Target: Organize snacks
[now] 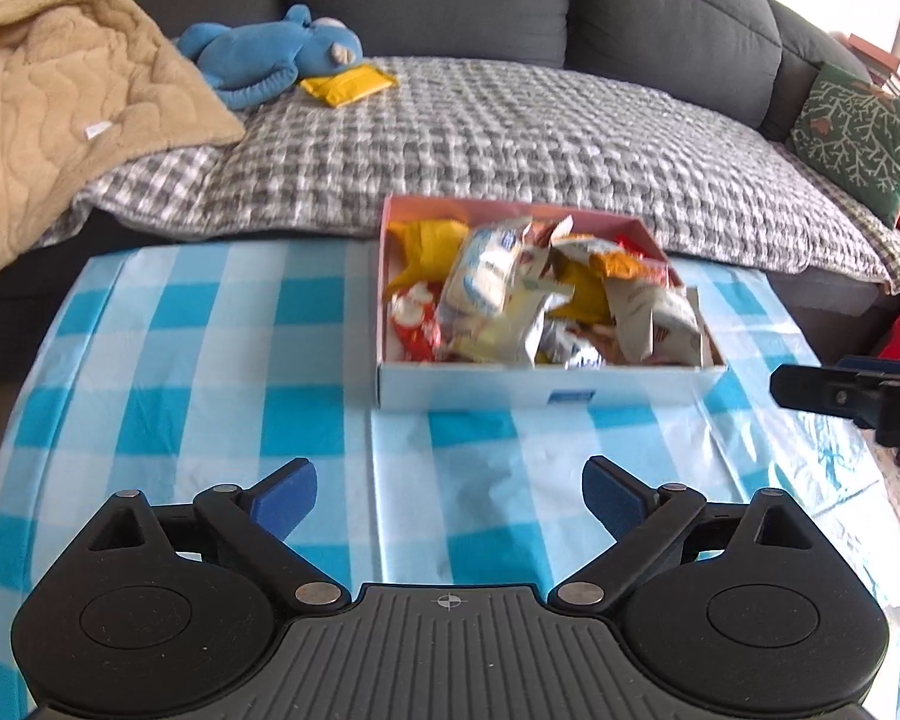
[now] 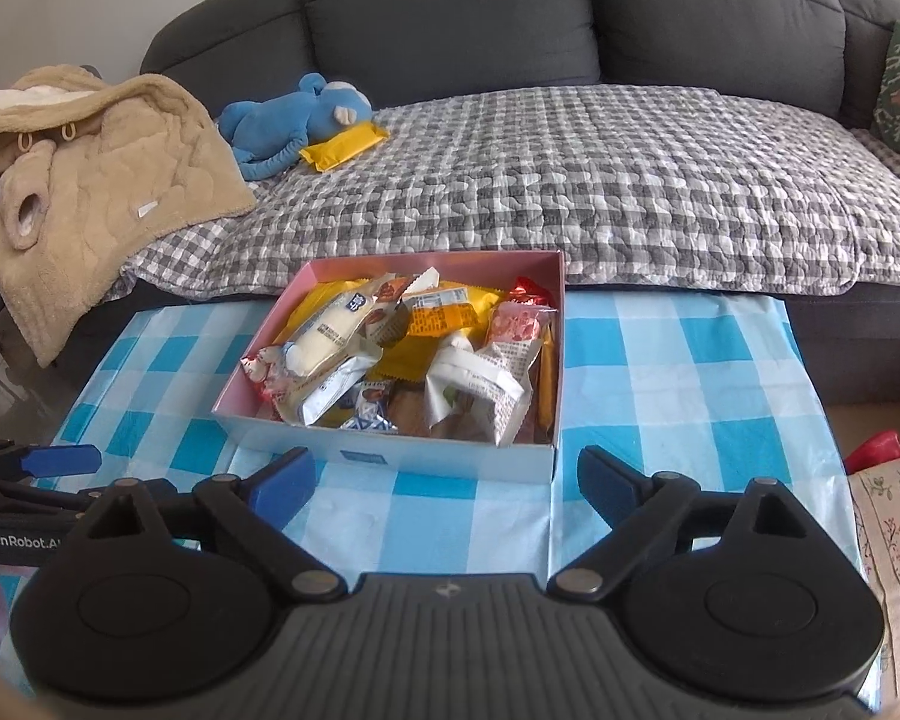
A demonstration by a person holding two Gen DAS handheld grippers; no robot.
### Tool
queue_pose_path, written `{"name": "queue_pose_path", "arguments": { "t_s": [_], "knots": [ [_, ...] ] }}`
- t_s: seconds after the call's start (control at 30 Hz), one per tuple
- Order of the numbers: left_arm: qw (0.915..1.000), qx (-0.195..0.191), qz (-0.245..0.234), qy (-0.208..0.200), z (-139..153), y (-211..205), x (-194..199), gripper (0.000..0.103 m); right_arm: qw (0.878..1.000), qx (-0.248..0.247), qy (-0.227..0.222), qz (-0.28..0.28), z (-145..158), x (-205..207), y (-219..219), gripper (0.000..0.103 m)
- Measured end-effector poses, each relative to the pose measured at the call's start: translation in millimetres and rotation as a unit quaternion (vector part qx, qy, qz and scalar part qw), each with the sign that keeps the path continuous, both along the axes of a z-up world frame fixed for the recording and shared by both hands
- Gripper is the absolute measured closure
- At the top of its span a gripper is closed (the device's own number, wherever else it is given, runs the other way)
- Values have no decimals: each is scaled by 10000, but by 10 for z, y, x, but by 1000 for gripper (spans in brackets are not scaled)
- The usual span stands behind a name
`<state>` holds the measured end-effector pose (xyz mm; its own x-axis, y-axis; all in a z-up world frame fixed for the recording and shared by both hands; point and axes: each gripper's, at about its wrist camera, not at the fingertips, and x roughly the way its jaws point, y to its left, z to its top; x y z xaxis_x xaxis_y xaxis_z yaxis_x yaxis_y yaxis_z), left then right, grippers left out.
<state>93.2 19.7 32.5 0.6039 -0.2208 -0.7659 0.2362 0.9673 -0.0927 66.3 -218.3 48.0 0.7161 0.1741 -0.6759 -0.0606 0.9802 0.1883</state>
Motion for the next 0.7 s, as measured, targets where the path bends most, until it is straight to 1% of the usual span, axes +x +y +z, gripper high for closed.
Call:
{"name": "queue_pose_path", "arguments": {
  "t_s": [0.07,0.2,0.27,0.3,0.47,0.53,0.7],
  "knots": [
    [9999,95,37,27,-5,-10,-106,6,10000,43,11,-15,7,-92,13,7],
    [9997,163,156,-45,3,-22,-297,6,9997,234,116,-32,-25,-235,39,6],
    [9995,229,175,-104,2,-43,-379,5,9996,251,129,-50,-49,-300,62,5],
    [9993,277,190,-134,-4,-54,-412,3,9997,226,121,-64,-63,-334,77,5],
    [9976,512,357,-287,-90,-70,-559,3,9999,-64,70,-86,-134,-458,154,4],
    [9972,582,395,-233,-143,-66,-582,3,9998,-157,59,-123,-159,-484,170,4],
    [9969,613,494,-54,-250,-63,-596,3,9993,-330,125,-78,-251,-512,191,3]
  ]
}}
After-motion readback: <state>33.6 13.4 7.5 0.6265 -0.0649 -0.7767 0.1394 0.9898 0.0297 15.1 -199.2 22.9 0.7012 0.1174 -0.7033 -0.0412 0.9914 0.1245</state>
